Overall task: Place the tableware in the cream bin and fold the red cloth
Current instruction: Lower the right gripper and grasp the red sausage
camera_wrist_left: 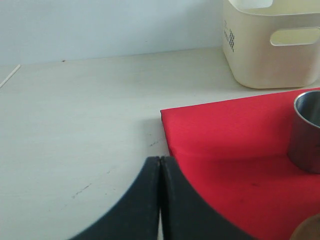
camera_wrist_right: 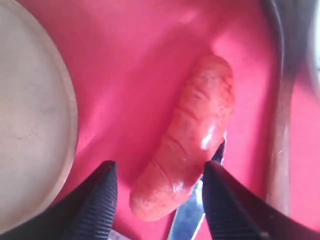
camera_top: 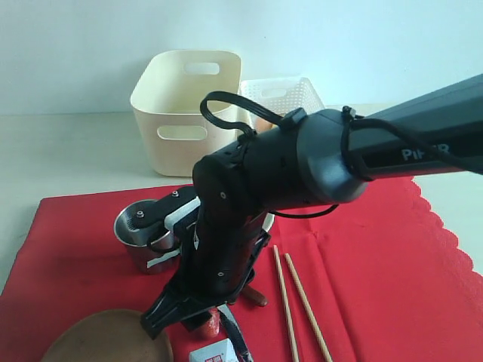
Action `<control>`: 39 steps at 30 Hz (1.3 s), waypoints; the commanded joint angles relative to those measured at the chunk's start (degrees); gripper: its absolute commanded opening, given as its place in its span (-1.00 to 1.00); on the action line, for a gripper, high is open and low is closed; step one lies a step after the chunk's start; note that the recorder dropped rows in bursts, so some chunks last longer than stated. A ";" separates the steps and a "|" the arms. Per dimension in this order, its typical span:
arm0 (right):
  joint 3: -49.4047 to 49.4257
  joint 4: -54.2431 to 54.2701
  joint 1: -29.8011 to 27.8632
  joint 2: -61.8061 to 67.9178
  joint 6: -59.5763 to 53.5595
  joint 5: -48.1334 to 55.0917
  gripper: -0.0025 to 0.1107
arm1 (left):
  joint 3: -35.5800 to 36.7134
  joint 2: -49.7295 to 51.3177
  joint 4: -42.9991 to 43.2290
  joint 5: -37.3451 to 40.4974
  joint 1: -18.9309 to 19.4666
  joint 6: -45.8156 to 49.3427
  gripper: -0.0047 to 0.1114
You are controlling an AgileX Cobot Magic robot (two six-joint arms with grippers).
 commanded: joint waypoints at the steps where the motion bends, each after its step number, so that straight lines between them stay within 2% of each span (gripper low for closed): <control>1: -0.35 -0.57 0.07 0.75 0.07 -1.26 -0.07 | 0.17 -0.33 0.19 -0.47 0.17 0.01 -0.92; 7: -0.35 -0.19 0.07 0.84 0.07 -3.82 -0.18 | 0.17 -0.33 0.19 -0.47 0.17 0.01 -0.92; 13: -0.35 -0.42 0.07 0.88 0.07 -3.82 -0.47 | 0.17 -0.33 0.19 -0.47 0.17 0.01 -0.92; 16: -0.35 -0.42 0.07 0.98 0.07 -3.82 -0.43 | 0.17 -0.33 0.19 -0.47 0.17 0.01 -0.92; 23: -0.35 -0.42 0.07 0.98 -0.53 -4.70 -0.06 | 0.17 -0.33 0.19 -0.47 0.17 0.01 -0.92; 31: -0.35 -0.42 0.07 2.96 -0.53 -5.70 -0.06 | 0.17 -0.33 0.19 -0.47 0.17 0.01 -0.92; 34: -0.35 -0.03 0.07 3.46 -0.42 -6.81 -0.22 | 0.17 -0.33 0.19 -0.47 0.17 0.01 -0.92; 39: -0.35 -0.29 0.07 3.46 -0.42 -7.19 -0.77 | 0.17 -0.33 0.19 -0.47 0.17 0.01 -0.92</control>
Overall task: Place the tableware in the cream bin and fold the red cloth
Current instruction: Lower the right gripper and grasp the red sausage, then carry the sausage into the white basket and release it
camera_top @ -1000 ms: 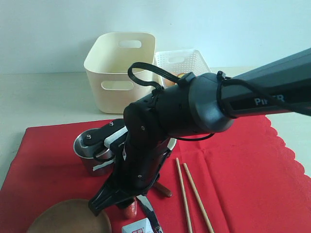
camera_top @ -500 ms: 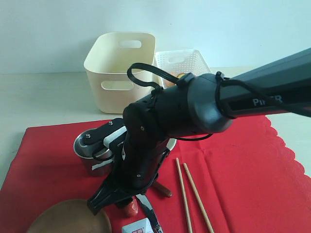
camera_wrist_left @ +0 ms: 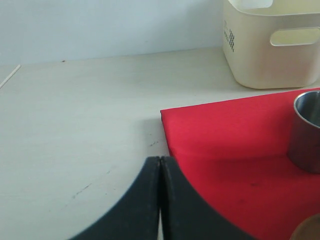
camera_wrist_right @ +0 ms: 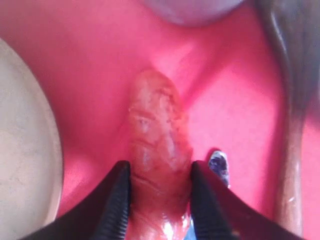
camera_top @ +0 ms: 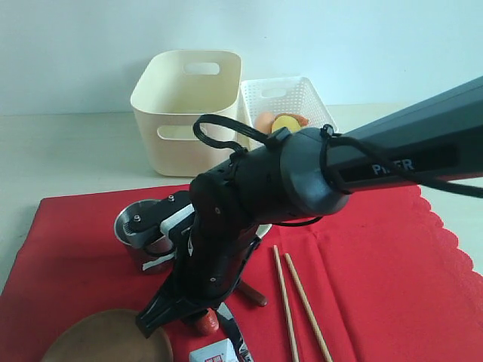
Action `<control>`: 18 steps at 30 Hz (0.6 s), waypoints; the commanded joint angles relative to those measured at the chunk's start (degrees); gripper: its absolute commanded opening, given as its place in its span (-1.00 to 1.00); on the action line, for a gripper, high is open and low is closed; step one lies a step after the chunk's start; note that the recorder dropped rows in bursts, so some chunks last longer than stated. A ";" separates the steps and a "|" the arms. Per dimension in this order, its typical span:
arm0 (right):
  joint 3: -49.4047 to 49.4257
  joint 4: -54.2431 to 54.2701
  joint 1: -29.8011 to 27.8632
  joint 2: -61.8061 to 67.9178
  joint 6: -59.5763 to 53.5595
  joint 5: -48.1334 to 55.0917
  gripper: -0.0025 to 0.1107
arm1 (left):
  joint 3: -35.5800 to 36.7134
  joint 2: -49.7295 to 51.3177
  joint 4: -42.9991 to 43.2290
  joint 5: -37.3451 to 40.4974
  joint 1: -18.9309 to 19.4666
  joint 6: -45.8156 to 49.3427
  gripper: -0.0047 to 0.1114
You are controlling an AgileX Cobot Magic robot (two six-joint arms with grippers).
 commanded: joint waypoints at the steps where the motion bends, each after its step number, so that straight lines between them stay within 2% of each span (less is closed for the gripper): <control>1: -0.20 -0.61 0.07 0.16 -0.43 -0.84 -0.87 | 0.17 -0.33 0.19 -0.47 0.17 0.01 -0.92; 2: -0.20 -0.74 0.07 0.16 -0.43 -0.84 -0.96 | 0.17 -0.33 0.19 -0.47 0.17 0.01 -0.92; 10: -0.20 -0.74 0.07 -0.66 -0.33 -0.50 -0.96 | 0.17 -0.33 0.19 -0.47 0.17 0.01 -0.92; 18: -0.20 -0.74 0.07 -8.23 -0.46 -0.13 -0.96 | 0.17 -0.33 0.19 -0.47 0.17 0.01 -0.92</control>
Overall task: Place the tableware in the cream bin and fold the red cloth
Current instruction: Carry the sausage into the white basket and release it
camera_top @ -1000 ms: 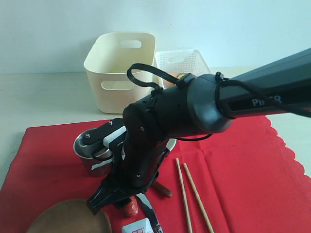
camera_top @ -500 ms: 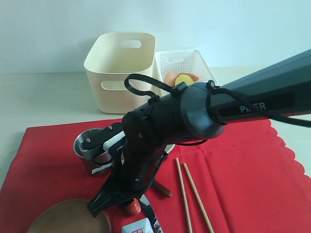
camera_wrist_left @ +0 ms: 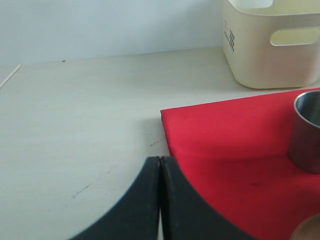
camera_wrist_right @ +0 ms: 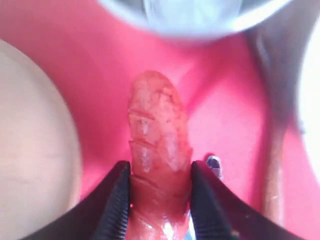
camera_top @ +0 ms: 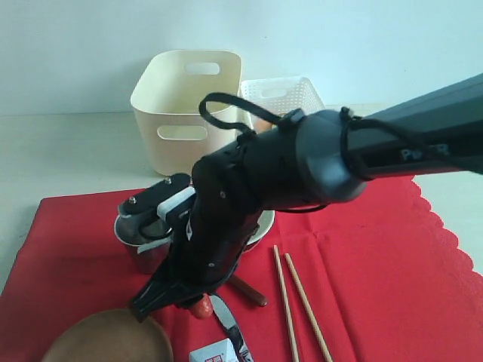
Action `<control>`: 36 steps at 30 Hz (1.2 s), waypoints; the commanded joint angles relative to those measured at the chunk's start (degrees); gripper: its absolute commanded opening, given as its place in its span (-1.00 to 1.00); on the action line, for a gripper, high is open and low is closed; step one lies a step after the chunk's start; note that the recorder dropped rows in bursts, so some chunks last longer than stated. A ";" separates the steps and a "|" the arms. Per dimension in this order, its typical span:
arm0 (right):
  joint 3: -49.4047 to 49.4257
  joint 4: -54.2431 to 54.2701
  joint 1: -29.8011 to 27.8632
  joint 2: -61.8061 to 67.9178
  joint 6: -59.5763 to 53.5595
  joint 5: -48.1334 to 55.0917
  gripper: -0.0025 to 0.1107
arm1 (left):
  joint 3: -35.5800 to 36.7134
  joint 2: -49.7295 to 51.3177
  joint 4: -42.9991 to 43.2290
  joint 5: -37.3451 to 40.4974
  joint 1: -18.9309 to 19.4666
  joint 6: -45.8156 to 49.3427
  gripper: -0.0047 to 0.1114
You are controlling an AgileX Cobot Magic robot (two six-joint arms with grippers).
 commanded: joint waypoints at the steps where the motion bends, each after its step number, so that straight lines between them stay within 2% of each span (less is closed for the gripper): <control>1: -0.20 -0.63 0.07 -6.09 -0.47 0.29 -0.96 | 0.17 -0.33 0.19 -0.47 0.17 0.01 -0.92; 9: -0.20 -5.33 0.07 -17.71 -0.47 1.99 -0.96 | 0.17 -0.33 0.19 -0.47 0.17 0.01 -0.92; 16: -0.20 -15.79 -1.85 -22.71 4.54 1.88 -0.96 | 0.17 -0.33 0.19 -0.47 0.17 0.01 -0.92; 22: -0.20 -19.27 -8.75 -22.76 6.17 -0.66 -0.96 | 0.17 -0.33 0.19 -0.47 0.17 0.01 -0.92; 30: -0.20 -17.96 -20.65 -19.84 6.17 -10.95 -0.96 | 0.17 -0.33 0.19 -0.47 0.17 0.01 -0.92; 36: -0.42 -16.48 -27.33 -14.05 6.07 -19.73 -0.96 | 0.17 -0.33 0.19 -0.47 0.17 0.01 -0.92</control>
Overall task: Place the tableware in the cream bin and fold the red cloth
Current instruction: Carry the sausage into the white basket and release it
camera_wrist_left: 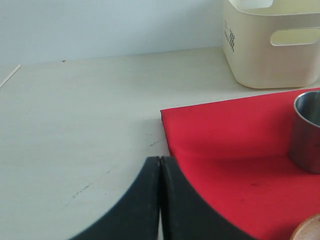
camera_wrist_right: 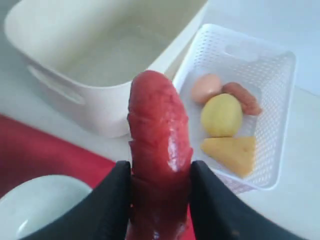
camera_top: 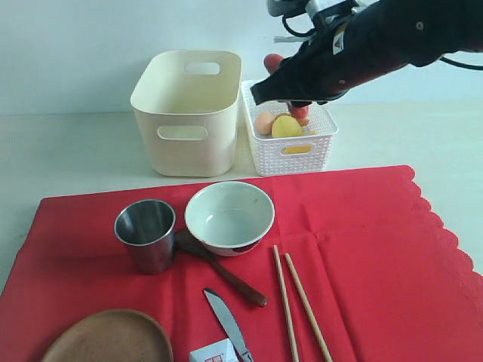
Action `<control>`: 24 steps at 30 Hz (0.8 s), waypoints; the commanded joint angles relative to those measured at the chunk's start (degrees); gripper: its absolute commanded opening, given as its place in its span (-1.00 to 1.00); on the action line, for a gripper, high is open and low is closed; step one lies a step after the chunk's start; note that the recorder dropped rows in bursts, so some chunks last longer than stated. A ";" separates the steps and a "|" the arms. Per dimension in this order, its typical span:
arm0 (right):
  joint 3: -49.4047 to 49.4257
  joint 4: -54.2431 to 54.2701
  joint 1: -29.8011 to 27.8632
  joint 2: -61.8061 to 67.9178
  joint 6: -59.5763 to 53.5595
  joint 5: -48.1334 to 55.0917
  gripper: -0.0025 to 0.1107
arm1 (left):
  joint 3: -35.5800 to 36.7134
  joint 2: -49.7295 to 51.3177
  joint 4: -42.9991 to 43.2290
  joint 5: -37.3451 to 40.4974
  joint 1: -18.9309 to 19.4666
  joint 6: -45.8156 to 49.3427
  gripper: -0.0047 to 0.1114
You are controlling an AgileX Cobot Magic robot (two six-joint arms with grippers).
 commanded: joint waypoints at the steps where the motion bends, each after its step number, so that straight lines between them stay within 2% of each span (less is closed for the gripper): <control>1: -1.04 0.59 -4.55 4.76 0.01 -7.65 -0.96 | 0.17 -0.33 0.19 -0.47 0.17 0.01 -0.92; 7: -9.77 0.46 -7.32 15.00 -1.29 -6.03 -0.96 | 0.17 -0.33 0.19 -0.47 0.17 0.01 -0.92; 24: -34.94 -0.77 -8.56 35.39 -7.03 4.72 -0.96 | 0.17 -0.33 0.19 -0.47 0.17 0.01 -0.92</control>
